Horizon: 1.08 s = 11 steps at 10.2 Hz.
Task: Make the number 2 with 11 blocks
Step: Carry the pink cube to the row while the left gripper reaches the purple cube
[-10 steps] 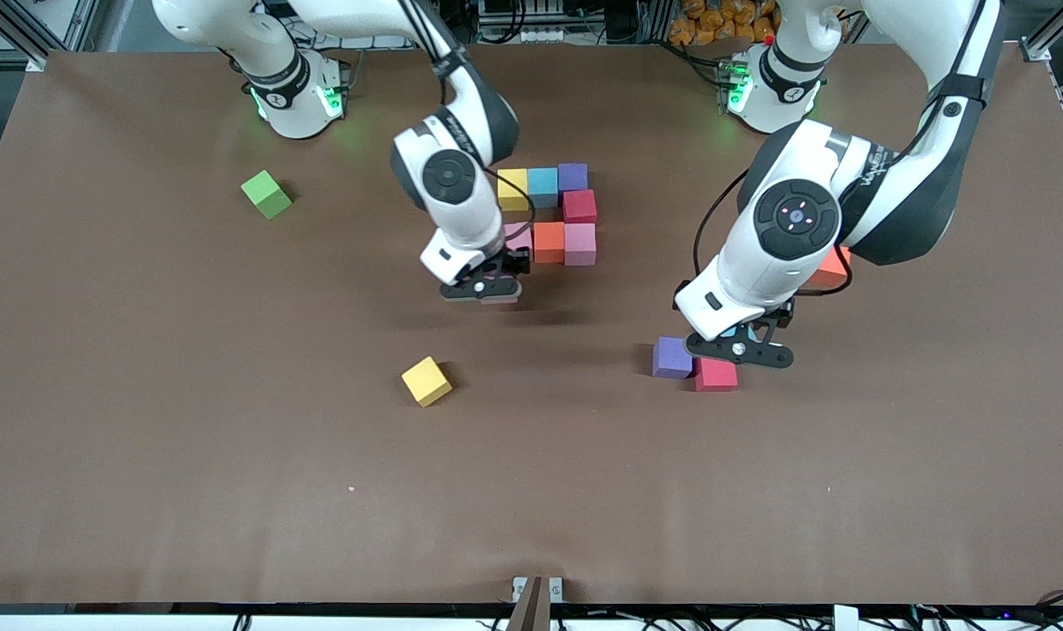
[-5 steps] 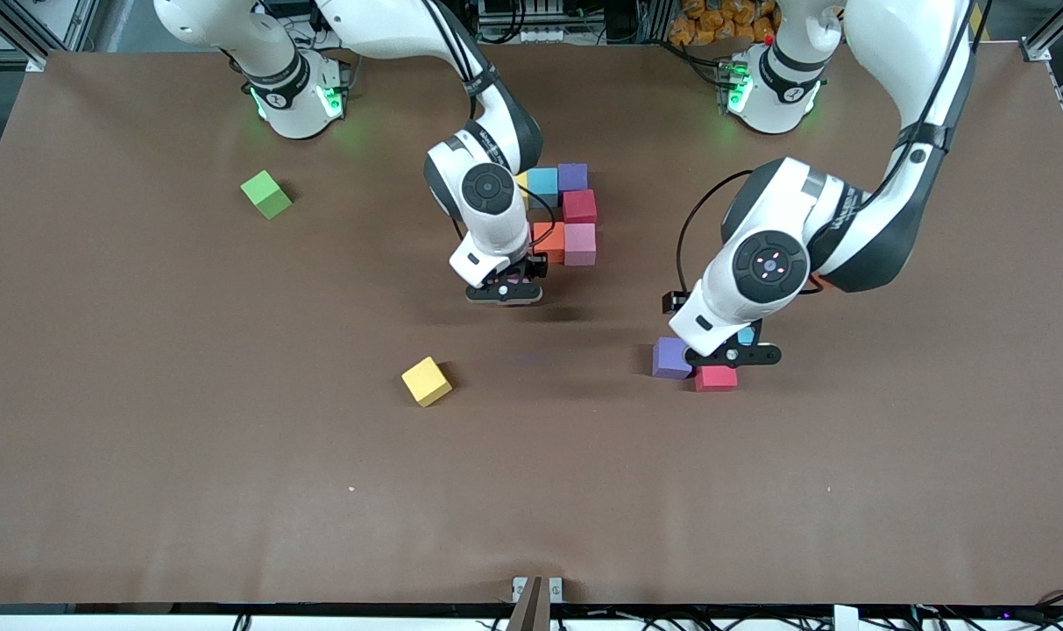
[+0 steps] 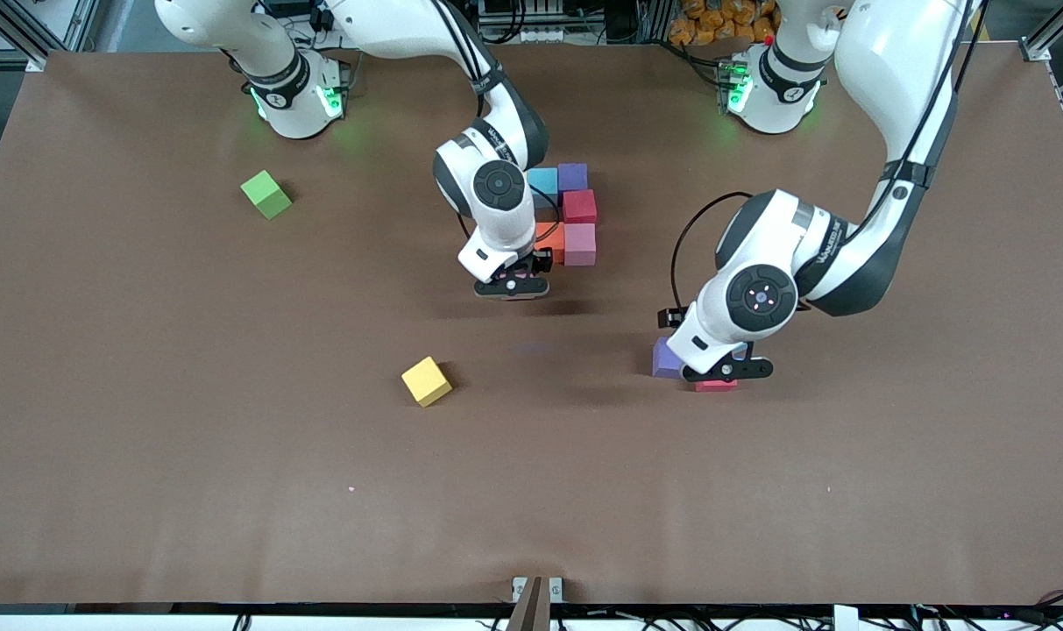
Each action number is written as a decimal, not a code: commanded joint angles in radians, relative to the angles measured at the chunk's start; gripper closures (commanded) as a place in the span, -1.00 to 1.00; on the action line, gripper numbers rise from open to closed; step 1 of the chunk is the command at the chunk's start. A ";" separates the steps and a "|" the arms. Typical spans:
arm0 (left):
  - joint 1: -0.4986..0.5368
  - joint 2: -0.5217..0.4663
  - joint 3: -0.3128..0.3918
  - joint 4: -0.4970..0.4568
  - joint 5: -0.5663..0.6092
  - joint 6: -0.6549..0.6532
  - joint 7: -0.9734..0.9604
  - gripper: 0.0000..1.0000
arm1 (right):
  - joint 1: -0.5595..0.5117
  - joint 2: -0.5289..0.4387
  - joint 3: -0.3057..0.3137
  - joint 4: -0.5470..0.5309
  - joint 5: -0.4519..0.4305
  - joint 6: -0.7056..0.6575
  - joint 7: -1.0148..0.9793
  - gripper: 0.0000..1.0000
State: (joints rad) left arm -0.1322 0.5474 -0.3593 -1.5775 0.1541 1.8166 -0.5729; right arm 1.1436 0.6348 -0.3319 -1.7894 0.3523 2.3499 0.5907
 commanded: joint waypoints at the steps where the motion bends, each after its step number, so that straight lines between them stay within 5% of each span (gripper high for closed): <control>1: 0.011 0.006 -0.001 0.007 -0.024 0.015 -0.012 -1.00 | 0.037 -0.003 -0.009 -0.051 0.016 0.057 0.018 0.56; 11: -0.004 0.066 0.000 -0.009 -0.056 0.070 -0.142 -1.00 | 0.070 -0.017 -0.009 -0.090 0.020 0.078 0.023 0.56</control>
State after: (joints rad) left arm -0.1377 0.6074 -0.3606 -1.5811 0.0856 1.8743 -0.6935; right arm 1.1971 0.6320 -0.3334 -1.8447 0.3557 2.4162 0.6215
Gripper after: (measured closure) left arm 0.000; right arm 0.370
